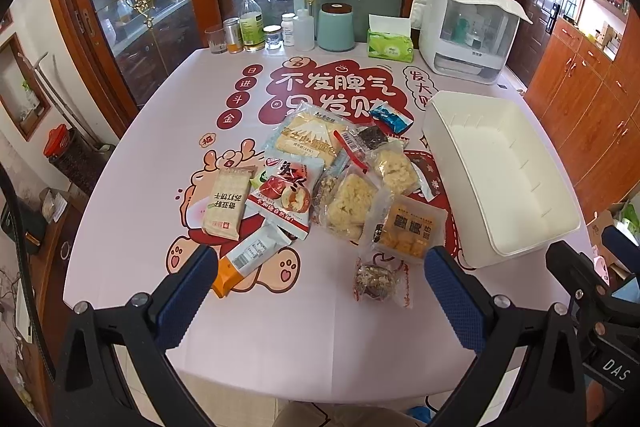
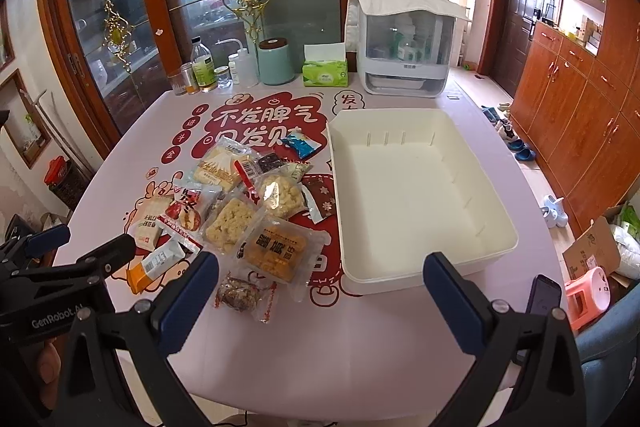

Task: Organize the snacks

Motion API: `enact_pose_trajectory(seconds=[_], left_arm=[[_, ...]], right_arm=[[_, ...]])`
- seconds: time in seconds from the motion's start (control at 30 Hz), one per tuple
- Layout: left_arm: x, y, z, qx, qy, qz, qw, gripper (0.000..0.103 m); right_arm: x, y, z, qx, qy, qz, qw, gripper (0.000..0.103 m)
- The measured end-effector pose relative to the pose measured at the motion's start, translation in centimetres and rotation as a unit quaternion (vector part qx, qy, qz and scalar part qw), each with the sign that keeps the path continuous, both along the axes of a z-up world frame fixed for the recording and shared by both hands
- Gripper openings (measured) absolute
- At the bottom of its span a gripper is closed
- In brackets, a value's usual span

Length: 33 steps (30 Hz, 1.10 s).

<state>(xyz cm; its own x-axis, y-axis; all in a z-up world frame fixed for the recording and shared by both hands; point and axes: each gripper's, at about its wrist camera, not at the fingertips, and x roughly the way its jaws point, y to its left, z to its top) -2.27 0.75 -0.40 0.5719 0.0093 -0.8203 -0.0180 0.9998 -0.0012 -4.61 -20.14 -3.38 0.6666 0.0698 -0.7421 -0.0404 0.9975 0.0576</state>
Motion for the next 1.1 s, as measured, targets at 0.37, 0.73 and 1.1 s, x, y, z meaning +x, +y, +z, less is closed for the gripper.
enact_pose_trajectory(seconds=[0.37, 0.73, 1.1], left_arm=[[-0.3, 2.2, 0.4, -0.006, -0.014, 0.02, 0.9997, 0.103], [0.8, 6.6, 2.0, 0.014, -0.052, 0.018, 0.9984, 0.103], [4.2, 14.0, 2.4, 0.024, -0.046, 0.035, 0.9981, 0.103]], right_arm=[[0.5, 1.2, 0.2, -0.001, -0.006, 0.009, 1.0, 0.103], [2.3, 3.3, 1.3, 0.006, -0.019, 0.007, 1.0, 0.103], [5.2, 6.3, 2.3, 0.012, -0.026, -0.003, 1.0, 0.102]])
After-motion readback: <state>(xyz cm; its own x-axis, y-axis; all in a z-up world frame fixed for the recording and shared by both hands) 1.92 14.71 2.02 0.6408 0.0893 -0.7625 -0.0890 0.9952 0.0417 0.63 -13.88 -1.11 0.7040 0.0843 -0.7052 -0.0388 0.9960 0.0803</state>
